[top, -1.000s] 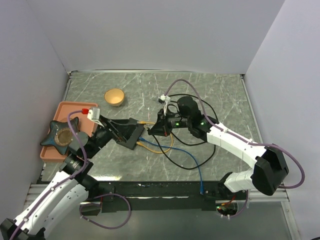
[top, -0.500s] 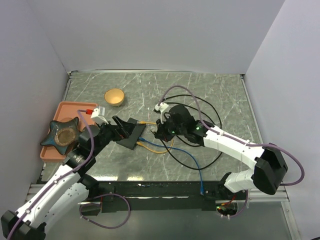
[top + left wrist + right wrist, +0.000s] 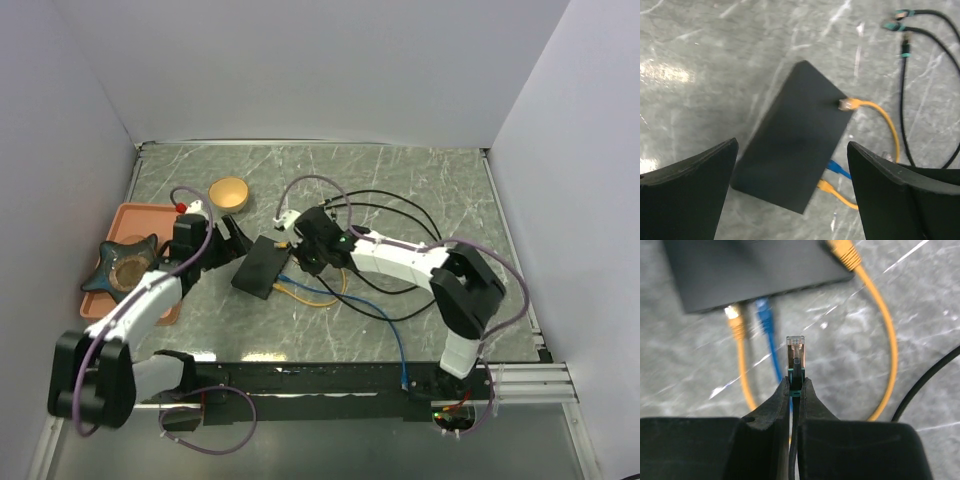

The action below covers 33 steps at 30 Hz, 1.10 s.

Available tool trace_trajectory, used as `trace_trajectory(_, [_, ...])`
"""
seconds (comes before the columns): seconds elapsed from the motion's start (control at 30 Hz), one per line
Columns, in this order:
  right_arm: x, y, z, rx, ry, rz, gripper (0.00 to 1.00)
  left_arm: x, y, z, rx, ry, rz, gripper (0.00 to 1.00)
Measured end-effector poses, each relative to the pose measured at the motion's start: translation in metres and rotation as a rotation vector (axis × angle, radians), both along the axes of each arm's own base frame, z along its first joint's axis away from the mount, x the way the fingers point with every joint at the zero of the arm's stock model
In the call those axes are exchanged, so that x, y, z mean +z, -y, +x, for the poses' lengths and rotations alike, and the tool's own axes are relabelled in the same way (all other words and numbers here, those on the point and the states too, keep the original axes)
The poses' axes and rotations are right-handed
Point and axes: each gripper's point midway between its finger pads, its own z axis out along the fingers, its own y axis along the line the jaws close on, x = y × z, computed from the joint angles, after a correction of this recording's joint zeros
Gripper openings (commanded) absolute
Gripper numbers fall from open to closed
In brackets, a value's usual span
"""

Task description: Insert the plug into the switch port

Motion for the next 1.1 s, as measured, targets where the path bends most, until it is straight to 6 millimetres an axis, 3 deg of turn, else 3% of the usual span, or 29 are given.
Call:
trace_trajectory(0.17, [-0.005, -0.012, 0.029, -0.014, 0.058, -0.057, 0.00, -0.023, -0.014, 0.024, -0.029, -0.087, -0.023, 0.98])
trace_trajectory(0.33, [-0.012, -0.017, 0.052, -0.023, 0.113, -0.116, 0.00, -0.027, -0.004, 0.045, -0.104, -0.071, -0.068, 0.99])
trace_trajectory(0.7, [-0.030, -0.012, 0.040, 0.040, 0.105, -0.184, 0.00, -0.035, 0.018, 0.053, -0.233, -0.048, -0.143, 0.95])
trace_trajectory(0.83, [-0.049, -0.018, 0.032, 0.074, 0.083, -0.225, 0.00, -0.032, 0.021, 0.055, -0.244, -0.024, -0.152, 0.93])
trace_trajectory(0.9, [-0.059, -0.018, 0.029, 0.086, 0.065, -0.251, 0.00, -0.035, 0.022, 0.052, -0.247, -0.022, -0.160, 0.92])
trace_trajectory(1.1, [-0.058, -0.021, 0.026, 0.100, 0.066, -0.260, 0.00, -0.050, 0.023, 0.039, -0.230, -0.057, -0.192, 0.88])
